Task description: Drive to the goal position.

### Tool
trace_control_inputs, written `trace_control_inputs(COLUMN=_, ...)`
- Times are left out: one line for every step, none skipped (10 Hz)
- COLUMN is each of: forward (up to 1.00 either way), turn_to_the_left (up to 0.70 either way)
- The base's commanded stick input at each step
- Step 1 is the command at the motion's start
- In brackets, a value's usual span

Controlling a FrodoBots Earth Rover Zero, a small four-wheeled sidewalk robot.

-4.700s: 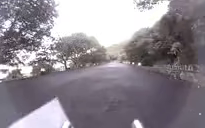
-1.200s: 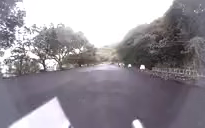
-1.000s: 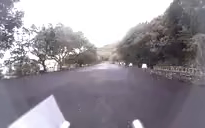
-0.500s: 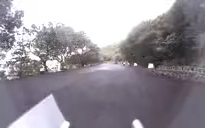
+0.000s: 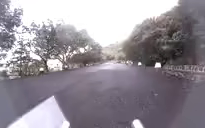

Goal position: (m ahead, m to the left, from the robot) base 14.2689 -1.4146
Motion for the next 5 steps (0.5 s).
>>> trace_control_inputs(forward=1.0, turn_to_the_left=0.0)
trace_control_inputs(forward=1.0, turn_to_the_left=0.0)
trace_control_inputs(forward=1.0, turn_to_the_left=0.0)
trace_control_inputs(forward=1.0, turn_to_the_left=0.0)
trace_control_inputs(forward=1.0, turn_to_the_left=0.0)
